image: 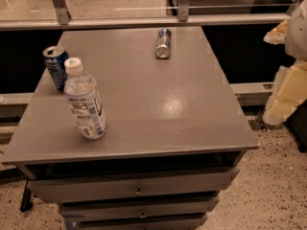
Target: Move blue plastic bottle near redbull can
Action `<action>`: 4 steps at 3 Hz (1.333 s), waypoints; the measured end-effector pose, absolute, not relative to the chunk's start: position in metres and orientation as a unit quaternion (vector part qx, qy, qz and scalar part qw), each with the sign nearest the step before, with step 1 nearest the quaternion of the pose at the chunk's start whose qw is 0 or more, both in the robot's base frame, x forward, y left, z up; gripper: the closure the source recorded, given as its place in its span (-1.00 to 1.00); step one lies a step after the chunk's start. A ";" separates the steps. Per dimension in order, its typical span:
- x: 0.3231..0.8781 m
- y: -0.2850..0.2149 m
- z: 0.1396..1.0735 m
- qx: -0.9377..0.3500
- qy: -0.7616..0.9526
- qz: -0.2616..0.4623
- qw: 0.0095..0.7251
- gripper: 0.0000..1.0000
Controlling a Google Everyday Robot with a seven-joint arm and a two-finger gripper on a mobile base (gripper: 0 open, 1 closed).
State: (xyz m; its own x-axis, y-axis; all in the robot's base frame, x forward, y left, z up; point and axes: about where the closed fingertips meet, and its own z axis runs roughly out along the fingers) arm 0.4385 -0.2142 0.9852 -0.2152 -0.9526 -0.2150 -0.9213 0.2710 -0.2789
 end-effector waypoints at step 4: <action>0.464 -0.138 0.906 -0.580 0.764 0.108 0.263 -1.00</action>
Offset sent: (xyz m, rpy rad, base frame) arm 0.0103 0.0160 -0.0216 0.1277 -0.0068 -0.0077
